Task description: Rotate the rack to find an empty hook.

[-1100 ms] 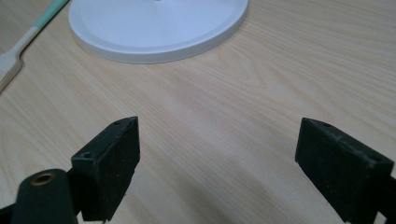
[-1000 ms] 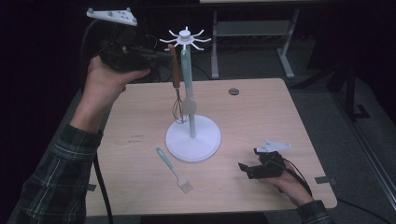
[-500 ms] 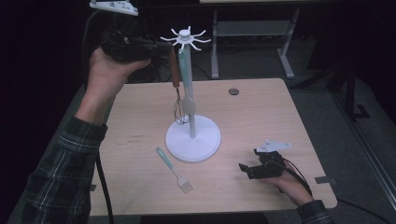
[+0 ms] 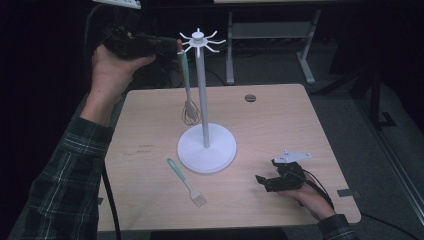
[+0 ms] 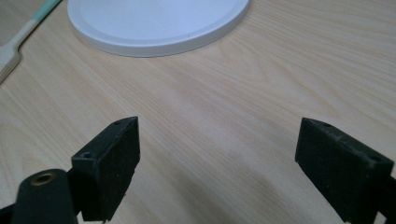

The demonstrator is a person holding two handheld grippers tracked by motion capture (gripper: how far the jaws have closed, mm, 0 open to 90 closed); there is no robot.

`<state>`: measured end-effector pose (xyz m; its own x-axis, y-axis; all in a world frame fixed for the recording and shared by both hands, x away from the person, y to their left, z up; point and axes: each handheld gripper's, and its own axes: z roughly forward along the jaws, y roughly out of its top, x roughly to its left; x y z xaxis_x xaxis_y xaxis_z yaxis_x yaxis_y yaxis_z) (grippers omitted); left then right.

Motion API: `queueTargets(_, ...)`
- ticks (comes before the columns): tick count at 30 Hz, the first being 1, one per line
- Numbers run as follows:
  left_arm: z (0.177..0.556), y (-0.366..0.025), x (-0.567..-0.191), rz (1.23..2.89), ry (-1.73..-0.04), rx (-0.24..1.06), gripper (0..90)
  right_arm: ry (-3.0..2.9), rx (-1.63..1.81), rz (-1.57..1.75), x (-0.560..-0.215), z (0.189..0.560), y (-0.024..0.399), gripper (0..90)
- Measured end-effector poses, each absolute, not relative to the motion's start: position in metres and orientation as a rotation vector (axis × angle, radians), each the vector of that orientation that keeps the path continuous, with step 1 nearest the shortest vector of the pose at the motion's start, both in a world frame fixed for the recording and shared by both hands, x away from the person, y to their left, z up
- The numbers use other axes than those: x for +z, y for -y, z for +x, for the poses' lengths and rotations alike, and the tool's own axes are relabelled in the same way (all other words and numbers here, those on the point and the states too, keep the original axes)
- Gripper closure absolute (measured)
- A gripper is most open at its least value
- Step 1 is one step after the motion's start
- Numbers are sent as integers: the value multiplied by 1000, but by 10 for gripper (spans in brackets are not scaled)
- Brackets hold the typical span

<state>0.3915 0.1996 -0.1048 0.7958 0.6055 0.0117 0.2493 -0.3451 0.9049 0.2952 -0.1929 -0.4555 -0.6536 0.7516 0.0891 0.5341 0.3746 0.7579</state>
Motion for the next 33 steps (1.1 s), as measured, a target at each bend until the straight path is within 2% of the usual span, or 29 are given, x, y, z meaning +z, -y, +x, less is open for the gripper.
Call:
queueTargets(8,369,-199,-94,1935,-602,411,899,-2369,1149,1139,-456,296,194,141)
queueTargets(14,356,-185,-92,1958,-552,402,900,-2371,1146,1142,-455,296,192,141)
queueTargets(22,361,-169,-103,1998,-555,400,899,-2367,1153,1141,-455,296,194,141)
queueTargets(33,361,-174,-105,1983,-560,407,899,-2366,1156,1139,-455,296,194,141)
